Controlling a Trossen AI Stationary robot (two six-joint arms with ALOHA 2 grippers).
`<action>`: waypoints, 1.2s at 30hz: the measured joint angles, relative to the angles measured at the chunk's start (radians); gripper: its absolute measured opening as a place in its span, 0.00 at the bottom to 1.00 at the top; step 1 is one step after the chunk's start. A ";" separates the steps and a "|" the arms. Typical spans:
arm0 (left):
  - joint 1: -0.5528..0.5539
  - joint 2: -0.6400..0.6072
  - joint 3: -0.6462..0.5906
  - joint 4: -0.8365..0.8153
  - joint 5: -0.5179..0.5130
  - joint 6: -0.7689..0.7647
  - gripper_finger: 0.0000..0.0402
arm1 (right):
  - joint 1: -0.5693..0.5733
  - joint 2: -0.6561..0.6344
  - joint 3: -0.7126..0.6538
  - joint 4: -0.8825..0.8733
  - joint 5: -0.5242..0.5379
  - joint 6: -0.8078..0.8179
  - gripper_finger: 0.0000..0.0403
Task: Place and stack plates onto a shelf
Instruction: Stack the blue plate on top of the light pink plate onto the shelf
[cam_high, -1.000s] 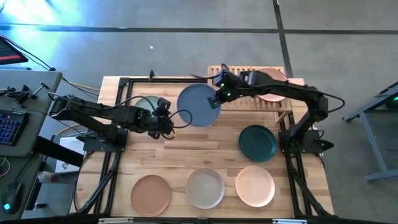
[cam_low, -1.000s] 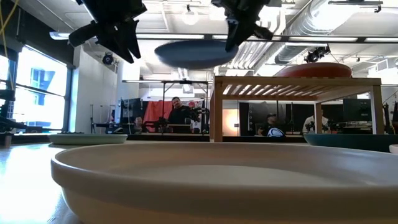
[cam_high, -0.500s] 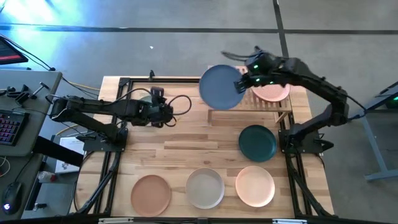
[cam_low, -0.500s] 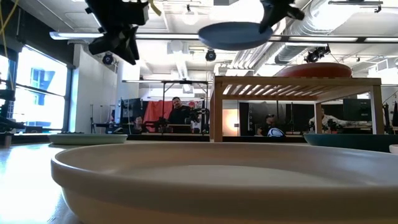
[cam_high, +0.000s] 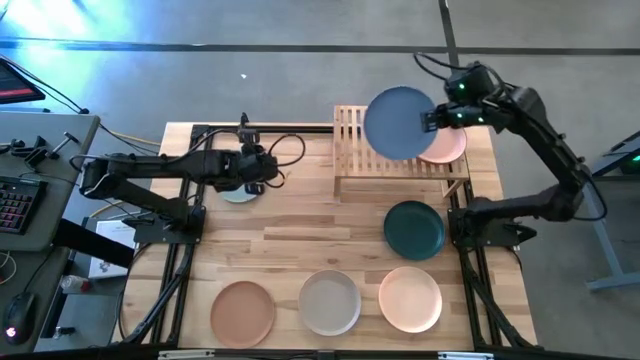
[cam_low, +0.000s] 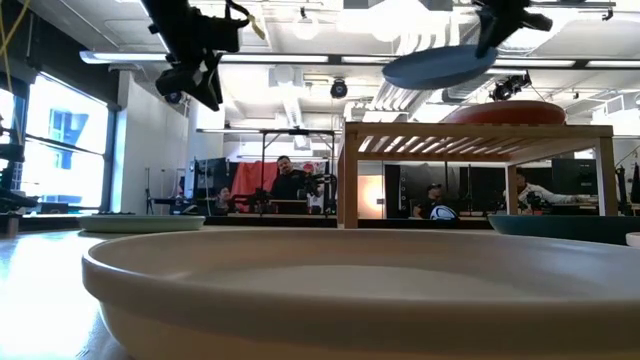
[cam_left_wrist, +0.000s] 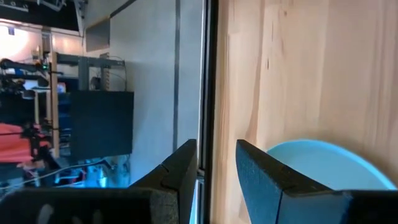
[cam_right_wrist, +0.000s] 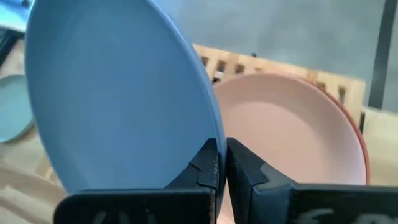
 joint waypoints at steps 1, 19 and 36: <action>0.007 0.000 0.000 0.008 0.011 0.001 0.25 | -0.016 -0.021 -0.028 0.007 -0.003 0.015 0.00; 0.072 0.000 0.000 0.017 0.040 0.009 0.25 | -0.218 -0.389 -0.373 0.101 0.002 0.420 0.00; 0.071 0.000 0.000 0.024 0.041 0.001 0.25 | -0.218 -0.418 -0.519 0.115 0.085 0.542 0.00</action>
